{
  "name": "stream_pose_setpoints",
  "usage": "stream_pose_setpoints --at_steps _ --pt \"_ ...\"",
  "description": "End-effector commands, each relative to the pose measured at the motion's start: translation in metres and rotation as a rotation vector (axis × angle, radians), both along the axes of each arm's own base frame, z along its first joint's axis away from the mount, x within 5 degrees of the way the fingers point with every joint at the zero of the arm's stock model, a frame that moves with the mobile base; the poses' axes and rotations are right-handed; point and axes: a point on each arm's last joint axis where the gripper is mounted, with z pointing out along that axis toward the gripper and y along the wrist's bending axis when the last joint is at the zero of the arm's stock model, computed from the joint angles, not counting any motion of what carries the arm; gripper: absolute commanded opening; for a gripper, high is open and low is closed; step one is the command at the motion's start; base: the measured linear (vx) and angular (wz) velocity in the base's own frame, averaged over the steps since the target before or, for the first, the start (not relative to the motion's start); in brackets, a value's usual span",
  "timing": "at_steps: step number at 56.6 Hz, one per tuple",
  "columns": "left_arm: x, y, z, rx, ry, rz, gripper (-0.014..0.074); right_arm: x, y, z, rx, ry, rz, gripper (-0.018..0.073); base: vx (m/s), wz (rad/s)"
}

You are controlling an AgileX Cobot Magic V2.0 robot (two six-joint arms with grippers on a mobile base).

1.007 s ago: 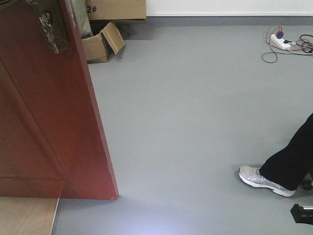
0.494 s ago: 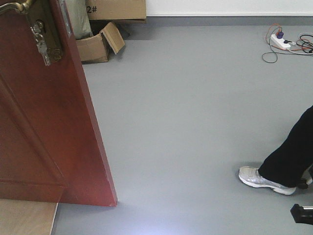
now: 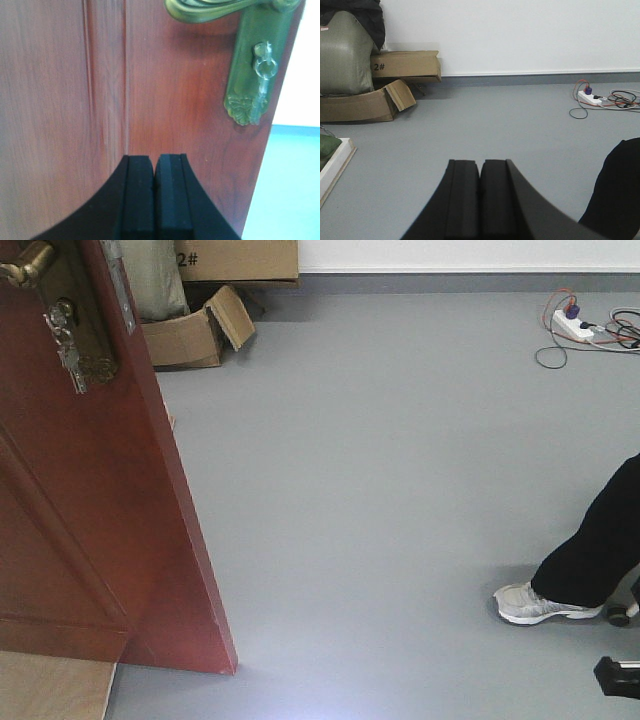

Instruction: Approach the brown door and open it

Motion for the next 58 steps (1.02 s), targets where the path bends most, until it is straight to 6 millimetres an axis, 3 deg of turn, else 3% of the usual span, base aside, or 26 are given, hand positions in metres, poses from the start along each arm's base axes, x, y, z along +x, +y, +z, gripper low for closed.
stream_pose_setpoints --at_steps 1,17,58 --pt "-0.004 0.001 0.002 -0.003 -0.094 0.011 -0.0003 0.001 -0.001 0.006 -0.007 -0.087 -0.009 0.0 0.0 0.0" --pt "-0.019 -0.001 -0.041 -0.002 -0.114 0.003 -0.0003 0.001 -0.001 0.006 -0.007 -0.087 -0.009 0.0 0.0 0.0" --pt "-0.018 -0.001 -0.043 -0.004 -0.081 -0.004 -0.0003 0.001 -0.001 0.006 -0.007 -0.087 -0.009 0.0 0.0 0.0"
